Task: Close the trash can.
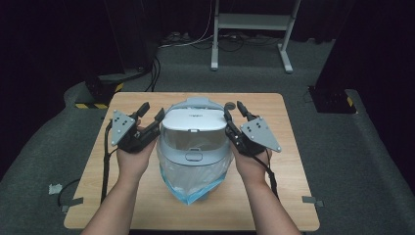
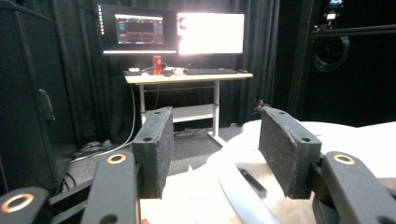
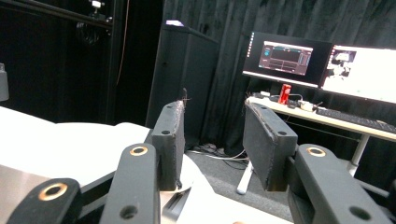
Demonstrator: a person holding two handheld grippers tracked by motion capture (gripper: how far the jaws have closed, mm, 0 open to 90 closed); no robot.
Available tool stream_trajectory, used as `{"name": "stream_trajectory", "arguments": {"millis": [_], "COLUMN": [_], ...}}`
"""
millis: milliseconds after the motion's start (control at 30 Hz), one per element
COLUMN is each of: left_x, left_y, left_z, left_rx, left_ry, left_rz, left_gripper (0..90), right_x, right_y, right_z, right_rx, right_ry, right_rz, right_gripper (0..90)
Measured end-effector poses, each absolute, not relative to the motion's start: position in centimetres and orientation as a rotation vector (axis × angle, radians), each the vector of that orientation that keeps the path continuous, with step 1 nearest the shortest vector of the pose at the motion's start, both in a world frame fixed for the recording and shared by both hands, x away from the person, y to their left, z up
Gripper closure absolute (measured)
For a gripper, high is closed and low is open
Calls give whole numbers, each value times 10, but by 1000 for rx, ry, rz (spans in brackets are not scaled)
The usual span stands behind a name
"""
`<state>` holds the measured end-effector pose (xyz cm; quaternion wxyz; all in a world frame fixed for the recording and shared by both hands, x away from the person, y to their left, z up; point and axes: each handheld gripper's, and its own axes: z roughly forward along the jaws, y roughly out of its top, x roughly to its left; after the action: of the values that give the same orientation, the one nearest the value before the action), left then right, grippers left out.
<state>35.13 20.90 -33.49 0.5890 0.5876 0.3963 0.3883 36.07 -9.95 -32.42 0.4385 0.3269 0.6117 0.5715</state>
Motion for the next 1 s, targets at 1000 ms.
{"name": "stream_trajectory", "arguments": {"millis": [1000], "left_x": [319], "left_y": [192], "left_z": [-361], "left_rx": [1414], "left_ry": [872], "left_rz": [910], "left_gripper": [336], "right_x": [327], "right_y": [-98], "right_z": [-351], "right_rx": [872], "right_ry": [1614], "right_rz": [1439], "right_gripper": [509]}}
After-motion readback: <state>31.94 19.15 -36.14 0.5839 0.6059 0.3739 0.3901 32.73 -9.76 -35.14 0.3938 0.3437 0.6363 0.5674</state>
